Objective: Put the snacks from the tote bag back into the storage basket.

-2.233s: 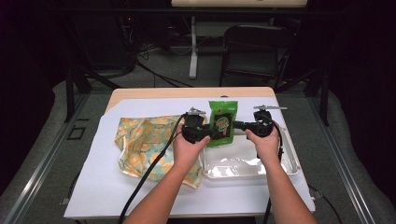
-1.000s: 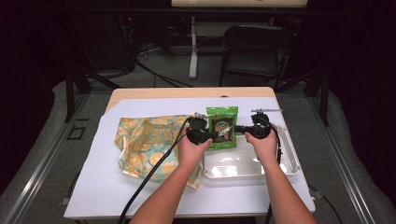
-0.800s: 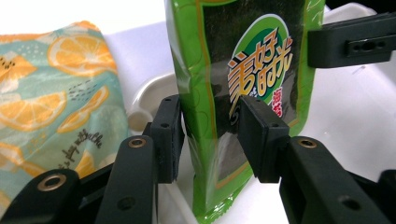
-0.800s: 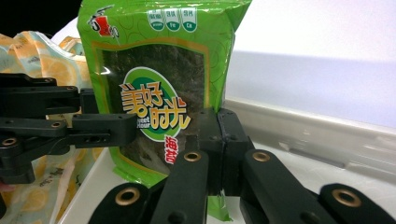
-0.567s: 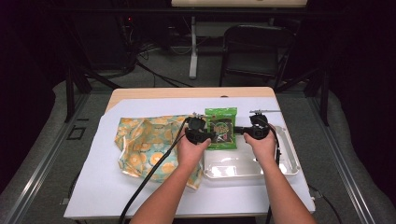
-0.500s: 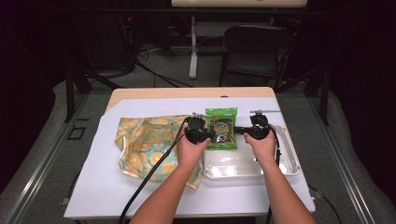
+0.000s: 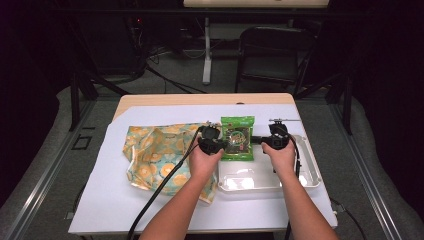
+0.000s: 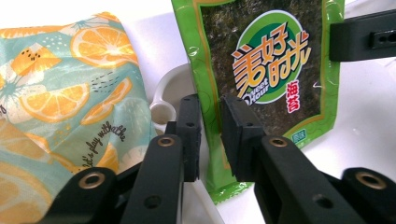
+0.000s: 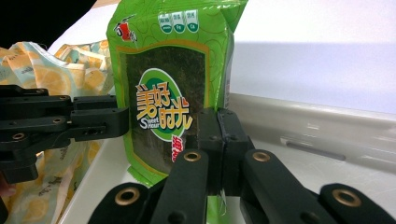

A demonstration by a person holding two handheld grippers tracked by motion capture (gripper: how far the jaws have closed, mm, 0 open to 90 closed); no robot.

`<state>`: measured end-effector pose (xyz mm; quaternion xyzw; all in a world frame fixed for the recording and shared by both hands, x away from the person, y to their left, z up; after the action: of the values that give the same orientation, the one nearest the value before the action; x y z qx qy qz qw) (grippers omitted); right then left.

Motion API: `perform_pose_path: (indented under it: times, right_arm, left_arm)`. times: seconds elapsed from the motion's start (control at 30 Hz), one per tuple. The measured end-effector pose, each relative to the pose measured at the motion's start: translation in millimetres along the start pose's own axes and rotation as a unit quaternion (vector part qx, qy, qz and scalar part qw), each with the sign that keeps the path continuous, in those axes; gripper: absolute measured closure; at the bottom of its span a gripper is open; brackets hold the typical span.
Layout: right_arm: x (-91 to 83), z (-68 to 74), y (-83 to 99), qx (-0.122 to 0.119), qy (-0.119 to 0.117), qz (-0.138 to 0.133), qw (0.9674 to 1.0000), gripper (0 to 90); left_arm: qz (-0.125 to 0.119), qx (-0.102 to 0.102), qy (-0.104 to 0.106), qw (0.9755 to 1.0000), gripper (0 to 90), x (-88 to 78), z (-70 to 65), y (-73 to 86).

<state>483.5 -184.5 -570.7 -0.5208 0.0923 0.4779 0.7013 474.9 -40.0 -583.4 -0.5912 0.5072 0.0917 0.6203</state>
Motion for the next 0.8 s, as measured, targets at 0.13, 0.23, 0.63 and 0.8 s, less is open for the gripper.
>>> perform_pose_path:
  times: [0.13, 0.23, 0.63, 0.8]
  right_arm:
    - [0.7, -1.8, -0.1, 0.004, 0.004, -0.003, 1.0000, 89.7]
    - [1.3, -1.7, 0.3, 0.003, 0.007, -0.002, 1.0000, 89.4]
    - [6.5, -3.8, 2.5, -0.006, 0.026, 0.003, 0.9997, 85.9]
    - [10.8, -5.6, 3.4, -0.019, 0.043, 0.004, 0.9989, 83.6]
  left_arm:
    - [0.000, 0.000, 0.002, 1.0000, 78.0, 1.0, -0.7, -0.4]
    - [0.002, 0.000, -0.002, 1.0000, 78.4, 2.3, 0.3, 0.2]
    - [0.007, -0.003, -0.005, 1.0000, 78.4, 6.3, 1.6, 1.5]
    - [0.006, -0.006, -0.004, 1.0000, 78.2, 7.1, 1.0, 1.7]
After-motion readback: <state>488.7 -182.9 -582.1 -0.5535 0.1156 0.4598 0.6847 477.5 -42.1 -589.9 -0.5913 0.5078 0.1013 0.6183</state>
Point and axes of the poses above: each handheld gripper's, and its own axes: x roughly forward along the jaws, y roughly out of its underside, z roughly to its left, the point moved 9 cm from there along x, roughly forward along the jaws, and after that the axes turned 2 degrees about z, right-handed, at the moved point
